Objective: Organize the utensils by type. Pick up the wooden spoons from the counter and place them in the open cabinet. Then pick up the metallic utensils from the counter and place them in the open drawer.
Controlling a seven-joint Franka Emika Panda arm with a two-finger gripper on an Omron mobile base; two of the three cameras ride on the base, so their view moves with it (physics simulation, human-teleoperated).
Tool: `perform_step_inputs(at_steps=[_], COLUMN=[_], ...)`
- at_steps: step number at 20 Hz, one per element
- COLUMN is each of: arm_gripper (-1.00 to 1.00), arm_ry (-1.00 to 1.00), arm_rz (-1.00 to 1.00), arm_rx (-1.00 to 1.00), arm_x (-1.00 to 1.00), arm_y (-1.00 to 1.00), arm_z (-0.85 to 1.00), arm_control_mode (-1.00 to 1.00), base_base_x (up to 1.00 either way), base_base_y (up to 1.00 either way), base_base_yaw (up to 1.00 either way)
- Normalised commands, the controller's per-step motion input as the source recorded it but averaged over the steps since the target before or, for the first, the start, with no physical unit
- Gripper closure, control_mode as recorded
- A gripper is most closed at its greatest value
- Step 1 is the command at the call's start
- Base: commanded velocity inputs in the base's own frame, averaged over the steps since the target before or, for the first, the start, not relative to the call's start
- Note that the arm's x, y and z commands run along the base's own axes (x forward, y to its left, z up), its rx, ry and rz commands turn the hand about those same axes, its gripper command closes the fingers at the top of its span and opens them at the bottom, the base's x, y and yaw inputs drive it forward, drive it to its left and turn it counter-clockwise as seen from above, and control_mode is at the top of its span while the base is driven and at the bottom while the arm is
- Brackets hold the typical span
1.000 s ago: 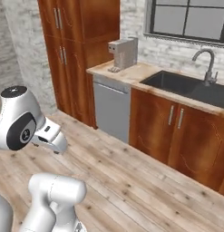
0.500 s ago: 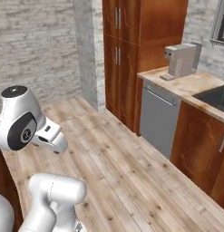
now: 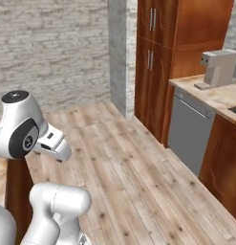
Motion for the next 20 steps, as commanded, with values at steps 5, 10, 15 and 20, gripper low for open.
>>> perform_step_inputs(at_steps=[5,10,15,20], arm_gripper=[-1.0,-1.0,-1.0,-1.0], arm_ry=[0.0,0.0,0.0,0.0], arm_rz=[0.0,0.0,0.0,0.0], arm_rx=[0.0,0.0,0.0,0.0], arm_x=[0.0,0.0,0.0,0.0], arm_y=[0.0,0.0,0.0,0.0], arm_z=[0.0,0.0,0.0,0.0], arm_control_mode=[1.0,1.0,1.0,1.0], base_base_x=[-1.0,-0.81,-0.23,-0.21], base_base_y=[0.11,0.12,0.29,0.51], base_base_yaw=[0.1,0.01,0.09,0.45])
